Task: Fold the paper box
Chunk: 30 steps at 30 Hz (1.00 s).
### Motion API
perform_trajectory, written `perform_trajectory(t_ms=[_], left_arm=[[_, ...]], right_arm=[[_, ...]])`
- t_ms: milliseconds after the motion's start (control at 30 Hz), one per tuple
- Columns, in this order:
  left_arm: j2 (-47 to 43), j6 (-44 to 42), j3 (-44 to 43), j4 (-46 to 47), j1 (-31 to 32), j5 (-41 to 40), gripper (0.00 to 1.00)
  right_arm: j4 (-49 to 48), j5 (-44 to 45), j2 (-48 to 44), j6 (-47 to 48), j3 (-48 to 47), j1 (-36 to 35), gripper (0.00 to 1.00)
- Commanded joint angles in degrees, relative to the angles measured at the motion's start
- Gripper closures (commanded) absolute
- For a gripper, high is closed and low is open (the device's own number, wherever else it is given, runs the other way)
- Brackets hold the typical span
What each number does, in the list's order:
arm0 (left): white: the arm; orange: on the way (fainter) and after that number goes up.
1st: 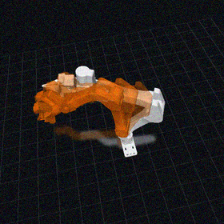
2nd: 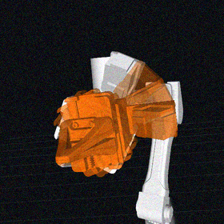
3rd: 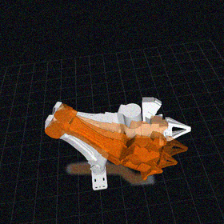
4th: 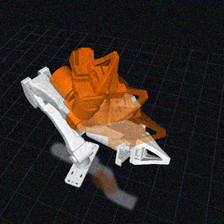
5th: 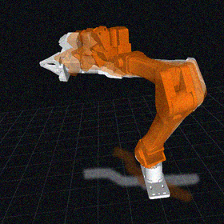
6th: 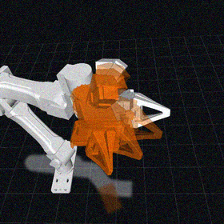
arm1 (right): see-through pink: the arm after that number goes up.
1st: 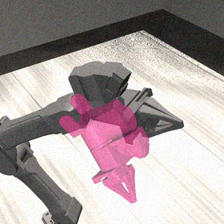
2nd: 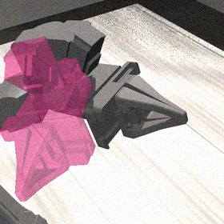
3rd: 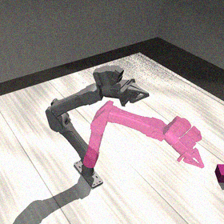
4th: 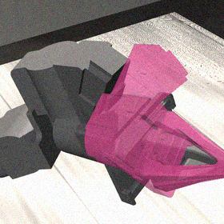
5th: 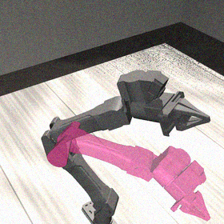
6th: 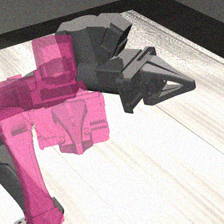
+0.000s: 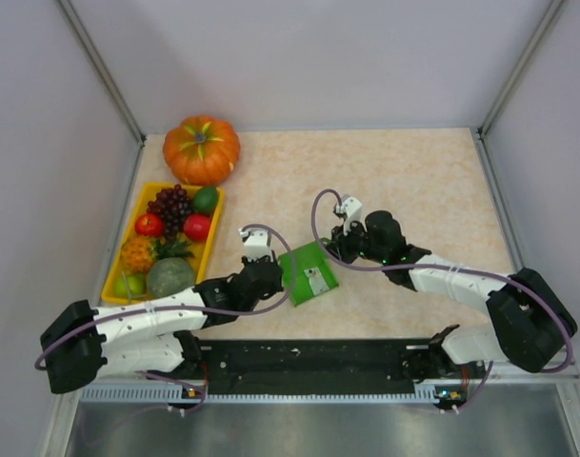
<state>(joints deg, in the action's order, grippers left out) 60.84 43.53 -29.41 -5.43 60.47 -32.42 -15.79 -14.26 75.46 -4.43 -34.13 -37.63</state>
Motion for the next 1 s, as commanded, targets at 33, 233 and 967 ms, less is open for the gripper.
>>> perform_trajectory(t_ms=[33,233,967], left_arm=[[1.0,-1.6,-3.3,1.2,-0.1,-1.2,0.88],[2.4,-2.5,-3.8,2.2,-0.1,-2.7,0.99],[17.4,-4.8,-7.6,26.9,-0.4,-15.9,1.00]], right_arm=[[-3.9,-2.3,1.7,0.7,-0.2,0.2,0.76],[-4.2,-0.9,-0.5,-1.4,0.6,0.1,0.93],[-19.7,67.3,1.0,-17.8,5.3,-23.1,1.00]])
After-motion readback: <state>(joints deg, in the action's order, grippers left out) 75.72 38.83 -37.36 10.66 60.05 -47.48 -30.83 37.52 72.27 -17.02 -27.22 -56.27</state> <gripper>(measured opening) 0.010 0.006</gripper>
